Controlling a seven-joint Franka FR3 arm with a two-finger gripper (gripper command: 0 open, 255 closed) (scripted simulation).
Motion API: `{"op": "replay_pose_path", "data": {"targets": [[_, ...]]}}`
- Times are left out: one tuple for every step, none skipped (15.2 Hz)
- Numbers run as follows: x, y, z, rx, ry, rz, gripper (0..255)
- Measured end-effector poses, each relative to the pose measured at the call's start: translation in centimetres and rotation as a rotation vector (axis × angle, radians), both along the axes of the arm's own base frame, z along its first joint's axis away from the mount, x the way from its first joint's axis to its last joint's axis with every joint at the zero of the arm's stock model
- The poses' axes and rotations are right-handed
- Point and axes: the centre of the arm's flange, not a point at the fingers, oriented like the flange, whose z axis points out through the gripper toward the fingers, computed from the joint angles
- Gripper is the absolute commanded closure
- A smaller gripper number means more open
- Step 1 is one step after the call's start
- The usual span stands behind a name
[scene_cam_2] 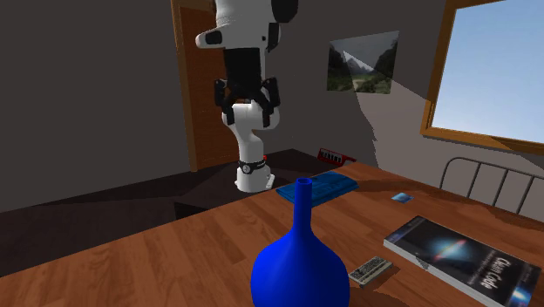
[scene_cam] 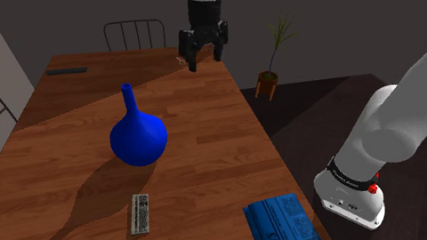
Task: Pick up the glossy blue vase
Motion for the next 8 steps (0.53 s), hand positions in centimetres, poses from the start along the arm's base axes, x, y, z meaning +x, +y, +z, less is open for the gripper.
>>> {"op": "replay_pose_path", "data": {"targets": [[0.8, 0.9, -0.1, -0.002, -0.002, 0.0, 0], [1.6, 1.9, -0.3, -0.003, -0.004, 0.0, 0], [2.5, 3.0, -0.6, -0.005, -0.006, 0.0, 0], [3.4, 4.0, -0.7, -0.007, -0.007, 0.0, 0], [4.3, 5.2, -0.9, -0.008, -0.009, 0.0, 0], [5.1, 6.2, -1.2, -0.009, -0.01, 0.0, 0], [5.8, 7.1, -1.6, -0.011, -0.012, 0.0, 0], [6.8, 8.1, -1.7, -0.012, -0.013, 0.001, 0]]}}
